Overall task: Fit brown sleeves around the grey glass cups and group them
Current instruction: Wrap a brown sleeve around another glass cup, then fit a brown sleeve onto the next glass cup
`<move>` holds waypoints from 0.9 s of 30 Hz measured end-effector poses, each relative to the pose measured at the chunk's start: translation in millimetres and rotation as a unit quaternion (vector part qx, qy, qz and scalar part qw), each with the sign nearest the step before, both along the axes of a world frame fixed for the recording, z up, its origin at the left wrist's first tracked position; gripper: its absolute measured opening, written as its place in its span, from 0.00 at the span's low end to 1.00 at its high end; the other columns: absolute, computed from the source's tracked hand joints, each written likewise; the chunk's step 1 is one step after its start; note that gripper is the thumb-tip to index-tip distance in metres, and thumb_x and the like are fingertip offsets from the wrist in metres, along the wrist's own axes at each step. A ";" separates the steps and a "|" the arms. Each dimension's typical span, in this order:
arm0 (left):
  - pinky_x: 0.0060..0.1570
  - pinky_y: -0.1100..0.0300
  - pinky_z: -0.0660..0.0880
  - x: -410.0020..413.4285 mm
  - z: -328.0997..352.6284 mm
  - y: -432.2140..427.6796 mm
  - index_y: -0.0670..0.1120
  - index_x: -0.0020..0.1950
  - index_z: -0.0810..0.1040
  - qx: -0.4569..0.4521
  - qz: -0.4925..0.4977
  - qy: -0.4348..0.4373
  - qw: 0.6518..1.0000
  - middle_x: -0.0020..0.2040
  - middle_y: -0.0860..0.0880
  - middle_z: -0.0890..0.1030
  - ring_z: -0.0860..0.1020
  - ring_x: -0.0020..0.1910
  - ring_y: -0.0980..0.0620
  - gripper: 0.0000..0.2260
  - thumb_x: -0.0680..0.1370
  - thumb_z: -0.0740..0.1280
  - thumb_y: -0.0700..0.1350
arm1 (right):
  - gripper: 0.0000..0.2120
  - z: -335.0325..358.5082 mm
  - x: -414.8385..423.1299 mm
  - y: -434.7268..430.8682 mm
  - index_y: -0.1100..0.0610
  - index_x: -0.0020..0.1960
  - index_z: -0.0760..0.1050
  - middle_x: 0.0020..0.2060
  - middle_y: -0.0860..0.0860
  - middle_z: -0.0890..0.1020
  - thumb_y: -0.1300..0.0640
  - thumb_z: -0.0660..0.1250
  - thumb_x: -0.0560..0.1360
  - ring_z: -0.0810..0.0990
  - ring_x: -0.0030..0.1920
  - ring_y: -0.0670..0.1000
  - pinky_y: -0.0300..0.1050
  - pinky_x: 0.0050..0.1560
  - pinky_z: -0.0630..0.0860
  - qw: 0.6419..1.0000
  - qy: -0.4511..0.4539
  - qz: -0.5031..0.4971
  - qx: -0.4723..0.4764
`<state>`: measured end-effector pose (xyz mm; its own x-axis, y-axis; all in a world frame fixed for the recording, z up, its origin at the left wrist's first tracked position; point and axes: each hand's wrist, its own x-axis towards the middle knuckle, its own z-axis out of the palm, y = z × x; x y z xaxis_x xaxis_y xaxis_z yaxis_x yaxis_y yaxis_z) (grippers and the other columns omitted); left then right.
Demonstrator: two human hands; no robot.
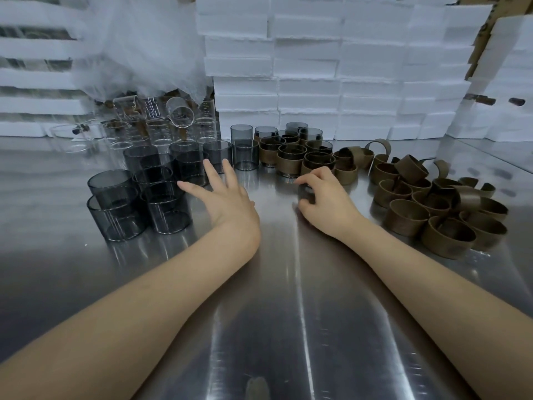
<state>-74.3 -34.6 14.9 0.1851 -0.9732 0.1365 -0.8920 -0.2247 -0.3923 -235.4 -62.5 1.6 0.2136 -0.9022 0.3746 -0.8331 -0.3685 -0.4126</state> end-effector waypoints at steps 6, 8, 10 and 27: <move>0.69 0.34 0.57 0.2 -3.0 2.3 0.42 0.79 0.53 -0.052 -0.085 -0.013 0.995 0.79 0.39 0.39 0.40 0.78 0.34 0.23 0.85 0.49 0.48 | 0.17 -1.4 -9.7 -6.3 0.59 0.63 0.72 0.61 0.57 0.63 0.59 0.65 0.75 0.63 0.62 0.59 0.47 0.65 0.64 0.993 -0.027 -0.118 -0.001; 0.70 0.36 0.57 -0.9 -4.7 2.1 0.42 0.78 0.55 -0.070 -0.117 -0.012 0.991 0.79 0.38 0.39 0.41 0.78 0.35 0.22 0.84 0.50 0.45 | 0.18 -1.2 -11.3 -6.7 0.59 0.63 0.70 0.63 0.57 0.60 0.58 0.65 0.75 0.62 0.63 0.60 0.47 0.66 0.61 0.990 -0.046 -0.136 0.017; 0.70 0.38 0.56 -1.7 -6.2 1.5 0.41 0.77 0.58 -0.085 -0.146 -0.006 0.986 0.79 0.37 0.41 0.41 0.78 0.36 0.21 0.84 0.52 0.43 | 0.19 -1.2 -11.8 -7.6 0.59 0.64 0.69 0.64 0.57 0.60 0.58 0.66 0.75 0.62 0.64 0.59 0.46 0.66 0.62 0.990 -0.055 -0.128 0.034; 0.77 0.48 0.50 -9.5 -10.2 -4.0 0.43 0.77 0.62 -0.200 -0.392 0.440 0.783 0.78 0.44 0.58 0.53 0.78 0.47 0.30 0.76 0.67 0.39 | 0.30 0.0 -12.3 -11.9 0.54 0.77 0.59 0.73 0.53 0.68 0.55 0.63 0.77 0.65 0.73 0.53 0.50 0.72 0.62 0.995 -0.027 0.005 0.094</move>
